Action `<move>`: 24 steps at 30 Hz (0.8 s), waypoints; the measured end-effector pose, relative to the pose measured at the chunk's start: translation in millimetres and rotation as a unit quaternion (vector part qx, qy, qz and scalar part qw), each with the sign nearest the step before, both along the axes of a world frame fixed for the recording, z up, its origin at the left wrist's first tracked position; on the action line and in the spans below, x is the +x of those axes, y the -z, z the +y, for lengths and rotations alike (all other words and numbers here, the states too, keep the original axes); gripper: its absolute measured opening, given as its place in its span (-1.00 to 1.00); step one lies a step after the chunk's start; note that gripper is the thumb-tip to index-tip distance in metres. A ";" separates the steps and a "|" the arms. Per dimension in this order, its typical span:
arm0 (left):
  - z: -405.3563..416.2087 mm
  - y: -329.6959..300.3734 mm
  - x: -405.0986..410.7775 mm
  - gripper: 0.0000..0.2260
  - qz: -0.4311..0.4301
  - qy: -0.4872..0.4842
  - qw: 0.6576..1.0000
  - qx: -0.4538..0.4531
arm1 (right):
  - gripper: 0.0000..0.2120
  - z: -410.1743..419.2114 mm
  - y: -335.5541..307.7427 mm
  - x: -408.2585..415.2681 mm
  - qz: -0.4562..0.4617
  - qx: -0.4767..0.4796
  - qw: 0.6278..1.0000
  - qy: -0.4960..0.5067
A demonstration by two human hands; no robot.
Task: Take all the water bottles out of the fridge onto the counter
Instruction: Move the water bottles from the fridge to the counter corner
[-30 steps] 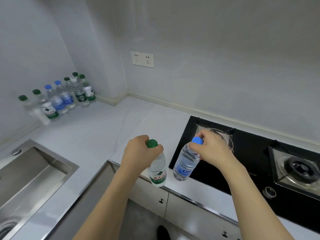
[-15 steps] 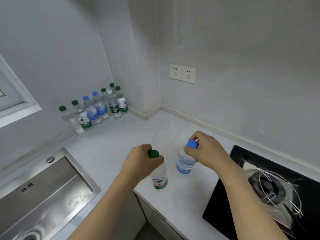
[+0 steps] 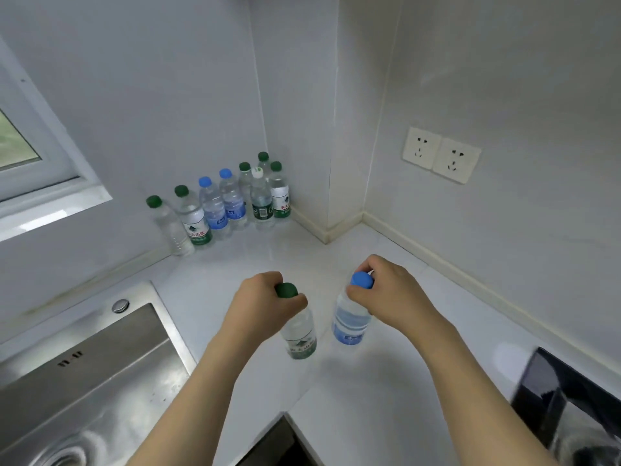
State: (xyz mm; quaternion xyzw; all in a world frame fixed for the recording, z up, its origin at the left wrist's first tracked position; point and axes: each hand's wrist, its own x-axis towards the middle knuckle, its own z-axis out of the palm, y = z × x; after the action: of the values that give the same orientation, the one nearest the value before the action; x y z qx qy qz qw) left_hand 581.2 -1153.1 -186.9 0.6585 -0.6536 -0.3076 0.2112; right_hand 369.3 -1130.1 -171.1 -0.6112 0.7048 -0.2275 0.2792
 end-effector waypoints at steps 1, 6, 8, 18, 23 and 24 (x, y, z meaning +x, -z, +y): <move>-13.1 2.3 7.0 -0.67 -0.001 -0.005 1.000 0.001 | -0.84 -13.4 2.8 7.2 0.001 0.007 1.000 -0.003; -85.0 8.6 38.9 -0.67 -0.019 -0.014 1.000 -0.004 | -0.86 -87.3 13.6 45.1 0.008 0.031 0.999 -0.028; -113.5 12.6 50.9 -0.68 -0.025 -0.017 1.000 0.002 | -0.86 -118.2 16.9 61.4 0.014 0.033 0.999 -0.040; -223.1 32.1 106.9 -0.69 -0.027 -0.049 0.998 -0.023 | -0.80 -247.3 35.8 124.7 0.080 0.021 0.991 -0.109; -271.5 47.2 126.0 -0.75 -0.028 -0.058 0.997 -0.035 | -0.79 -308.4 48.3 147.1 0.103 0.021 0.985 -0.140; -279.5 49.0 128.2 -0.77 -0.025 -0.057 0.997 -0.041 | -0.79 -319.1 50.9 150.6 0.106 0.019 0.983 -0.147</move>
State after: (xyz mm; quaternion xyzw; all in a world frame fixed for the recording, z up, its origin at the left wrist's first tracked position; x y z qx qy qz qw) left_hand 709.4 -1432.6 -236.0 0.6934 -0.6318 -0.2513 0.2384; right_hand 519.8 -1449.2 -222.0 -0.7234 0.6369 -0.1045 0.2453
